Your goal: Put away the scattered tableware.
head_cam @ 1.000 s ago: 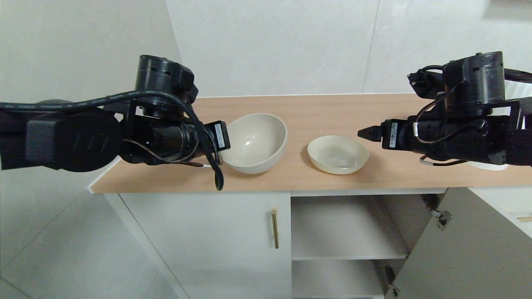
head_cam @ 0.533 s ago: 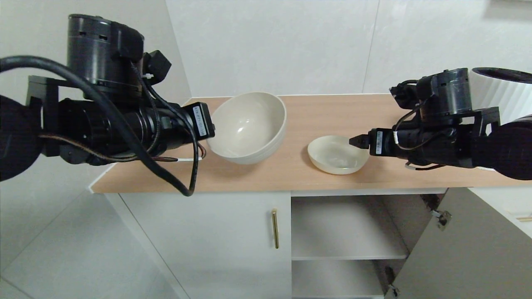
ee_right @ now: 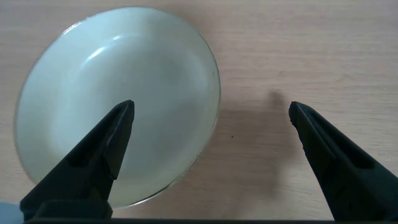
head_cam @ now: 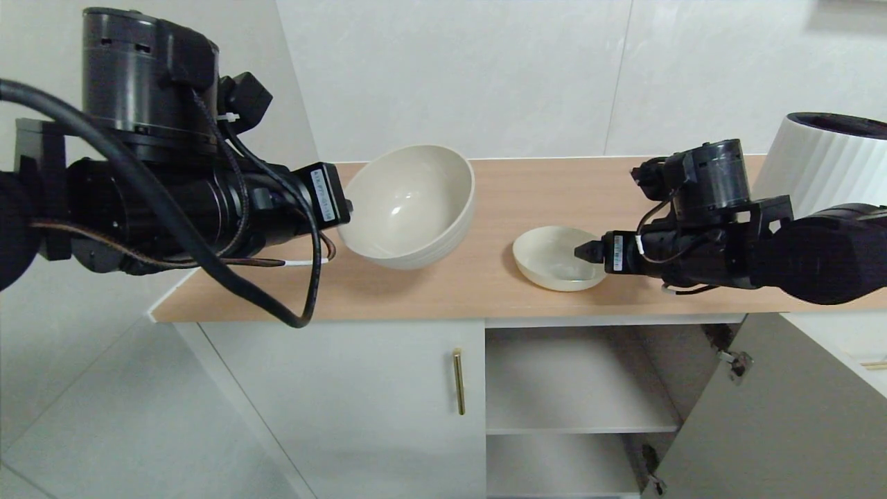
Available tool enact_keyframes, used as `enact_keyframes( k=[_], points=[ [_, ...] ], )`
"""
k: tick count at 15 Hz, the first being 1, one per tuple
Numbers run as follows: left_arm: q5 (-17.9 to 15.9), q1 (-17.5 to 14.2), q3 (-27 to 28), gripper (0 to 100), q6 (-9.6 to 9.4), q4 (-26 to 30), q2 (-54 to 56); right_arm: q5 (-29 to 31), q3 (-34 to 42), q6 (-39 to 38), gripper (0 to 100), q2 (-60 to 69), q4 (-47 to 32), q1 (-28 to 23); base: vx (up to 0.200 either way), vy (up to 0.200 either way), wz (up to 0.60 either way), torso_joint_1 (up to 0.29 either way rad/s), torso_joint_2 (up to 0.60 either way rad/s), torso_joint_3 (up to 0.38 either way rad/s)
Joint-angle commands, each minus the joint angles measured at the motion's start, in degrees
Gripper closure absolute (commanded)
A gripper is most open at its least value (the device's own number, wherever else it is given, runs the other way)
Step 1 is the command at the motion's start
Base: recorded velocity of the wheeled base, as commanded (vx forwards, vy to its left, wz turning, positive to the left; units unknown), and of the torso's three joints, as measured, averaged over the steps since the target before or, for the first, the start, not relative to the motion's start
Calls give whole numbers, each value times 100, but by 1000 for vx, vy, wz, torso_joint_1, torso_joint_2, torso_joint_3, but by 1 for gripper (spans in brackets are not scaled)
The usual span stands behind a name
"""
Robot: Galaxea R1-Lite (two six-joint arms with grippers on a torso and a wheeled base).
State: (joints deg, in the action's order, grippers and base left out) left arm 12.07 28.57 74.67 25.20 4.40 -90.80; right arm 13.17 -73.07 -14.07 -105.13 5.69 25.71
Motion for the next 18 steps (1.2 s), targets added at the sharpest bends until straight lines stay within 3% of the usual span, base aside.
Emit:
enact_keyframes(
  k=[1, 2, 3, 9, 12, 16, 18],
  points=[
    [6, -1, -5, 100, 3, 8, 18, 2, -14, -8, 0, -69, 2, 4, 0, 0, 0, 0, 0, 0],
    [6, -1, -5, 100, 3, -1, 18, 2, -23, -8, 0, -86, 2, 4, 0, 0, 0, 0, 0, 0],
    [6, -1, -5, 100, 3, -1, 18, 2, -32, -26, 100, -113, 2, 4, 0, 0, 0, 0, 0, 0],
    [-3, -1, -40, 100, 11, 8, 97, -25, -111, -333, 100, 1, 46, 13, 0, 0, 0, 0, 0, 0],
    [-29, -1, -515, 100, 3, -9, 378, -104, -23, -667, 100, 555, 28, 13, 0, 0, 0, 0, 0, 0],
    [-442, 113, -1165, 100, 11, -194, 950, -1361, 715, -817, 100, 1838, -16, 13, 0, 0, 0, 0, 0, 0],
    [-548, 113, -1499, 100, 3, -502, 1187, -1563, 1163, -817, 100, 2137, -86, 22, 0, 0, 0, 0, 0, 0]
  ],
)
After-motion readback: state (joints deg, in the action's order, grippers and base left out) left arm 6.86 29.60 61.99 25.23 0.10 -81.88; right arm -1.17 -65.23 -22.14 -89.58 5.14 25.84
